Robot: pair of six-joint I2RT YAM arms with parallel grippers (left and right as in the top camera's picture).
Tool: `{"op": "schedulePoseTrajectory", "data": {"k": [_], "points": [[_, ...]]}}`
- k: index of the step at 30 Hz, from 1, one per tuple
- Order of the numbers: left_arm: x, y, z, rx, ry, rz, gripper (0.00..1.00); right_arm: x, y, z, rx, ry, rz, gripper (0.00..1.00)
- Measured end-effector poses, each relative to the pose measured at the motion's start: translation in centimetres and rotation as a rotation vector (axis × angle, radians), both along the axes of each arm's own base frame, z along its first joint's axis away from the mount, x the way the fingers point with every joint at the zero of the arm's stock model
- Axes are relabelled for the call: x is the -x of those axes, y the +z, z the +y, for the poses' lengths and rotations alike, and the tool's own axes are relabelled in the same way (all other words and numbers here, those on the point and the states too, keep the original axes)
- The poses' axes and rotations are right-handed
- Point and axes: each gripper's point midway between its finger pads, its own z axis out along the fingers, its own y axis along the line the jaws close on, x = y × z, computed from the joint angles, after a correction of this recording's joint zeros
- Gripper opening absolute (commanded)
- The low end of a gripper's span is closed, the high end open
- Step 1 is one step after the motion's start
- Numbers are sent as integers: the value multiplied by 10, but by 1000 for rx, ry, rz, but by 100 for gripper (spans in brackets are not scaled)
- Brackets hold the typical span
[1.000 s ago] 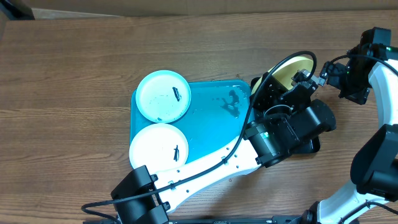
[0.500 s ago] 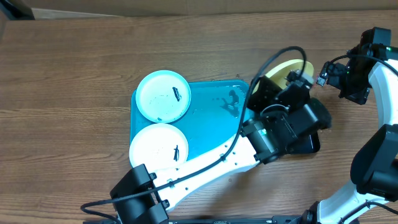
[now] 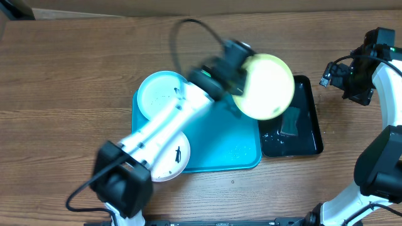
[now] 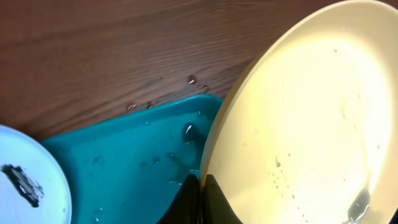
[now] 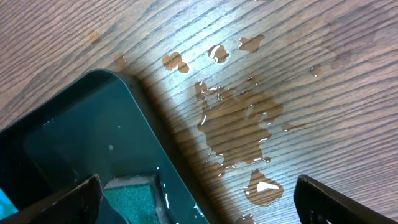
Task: Clean dirty plates on tray and stack at the side
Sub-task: 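Carry yellow plate left and set it on the table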
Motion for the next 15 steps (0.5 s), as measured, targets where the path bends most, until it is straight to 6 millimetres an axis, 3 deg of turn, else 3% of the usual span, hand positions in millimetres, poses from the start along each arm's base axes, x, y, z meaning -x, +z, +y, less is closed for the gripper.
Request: {"op": "schedulePoseTrajectory", "data": {"k": [2, 5, 8, 11, 15], "points": [[-15, -1, 27, 110, 41, 82, 4, 0, 0, 0, 0, 0, 0, 100], [-40, 4, 82, 280, 132, 168, 4, 0, 0, 0, 0, 0, 0, 100], [-60, 10, 155, 416, 258, 212, 4, 0, 0, 0, 0, 0, 0, 100], [-61, 9, 229, 493, 408, 255, 4, 0, 0, 0, 0, 0, 1, 100], [-45, 1, 326, 534, 636, 290, 4, 0, 0, 0, 0, 0, 0, 100]]}}
